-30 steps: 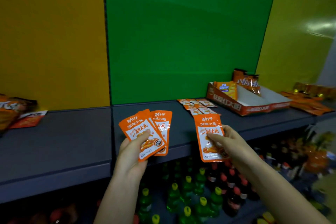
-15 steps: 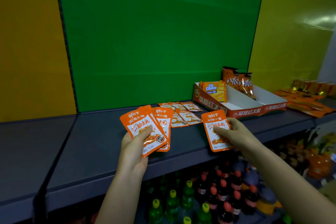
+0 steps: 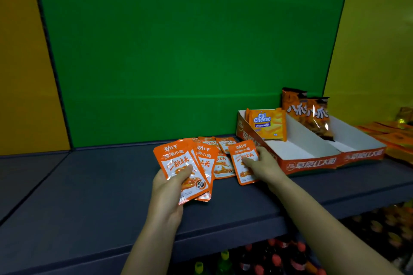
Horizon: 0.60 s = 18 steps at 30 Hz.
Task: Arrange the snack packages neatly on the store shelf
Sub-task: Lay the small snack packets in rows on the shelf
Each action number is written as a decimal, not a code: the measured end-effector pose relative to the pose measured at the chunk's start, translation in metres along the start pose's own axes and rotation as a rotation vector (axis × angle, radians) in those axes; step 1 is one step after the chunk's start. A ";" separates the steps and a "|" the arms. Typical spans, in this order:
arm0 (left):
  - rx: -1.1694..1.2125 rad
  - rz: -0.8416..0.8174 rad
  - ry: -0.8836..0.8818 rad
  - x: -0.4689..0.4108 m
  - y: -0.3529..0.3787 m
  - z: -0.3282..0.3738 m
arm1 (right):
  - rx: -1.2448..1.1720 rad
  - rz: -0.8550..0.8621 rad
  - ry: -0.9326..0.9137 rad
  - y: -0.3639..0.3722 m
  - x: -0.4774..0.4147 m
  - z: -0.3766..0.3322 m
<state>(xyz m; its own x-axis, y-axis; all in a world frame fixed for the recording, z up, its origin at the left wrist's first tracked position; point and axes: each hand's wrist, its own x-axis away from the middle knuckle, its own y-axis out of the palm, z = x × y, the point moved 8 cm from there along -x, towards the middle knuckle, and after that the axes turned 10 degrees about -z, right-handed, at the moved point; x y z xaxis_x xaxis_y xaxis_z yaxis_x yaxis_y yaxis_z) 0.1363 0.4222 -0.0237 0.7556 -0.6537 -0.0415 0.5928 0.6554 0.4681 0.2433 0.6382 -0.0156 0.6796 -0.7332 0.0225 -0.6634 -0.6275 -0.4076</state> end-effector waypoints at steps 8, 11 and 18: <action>-0.097 0.044 -0.032 0.007 0.005 -0.008 | 0.217 -0.048 -0.077 0.006 -0.034 0.001; -0.146 0.044 -0.036 0.008 0.005 -0.008 | 0.298 -0.033 -0.099 0.003 -0.038 0.002; -0.192 0.053 -0.034 0.008 0.006 -0.009 | 0.425 0.013 -0.162 0.005 -0.038 0.002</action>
<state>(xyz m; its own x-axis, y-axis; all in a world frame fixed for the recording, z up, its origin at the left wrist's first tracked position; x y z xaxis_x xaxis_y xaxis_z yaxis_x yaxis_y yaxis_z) 0.1480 0.4241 -0.0293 0.7794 -0.6265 0.0102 0.5969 0.7473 0.2921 0.2150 0.6635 -0.0202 0.7347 -0.6687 -0.1148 -0.5082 -0.4303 -0.7461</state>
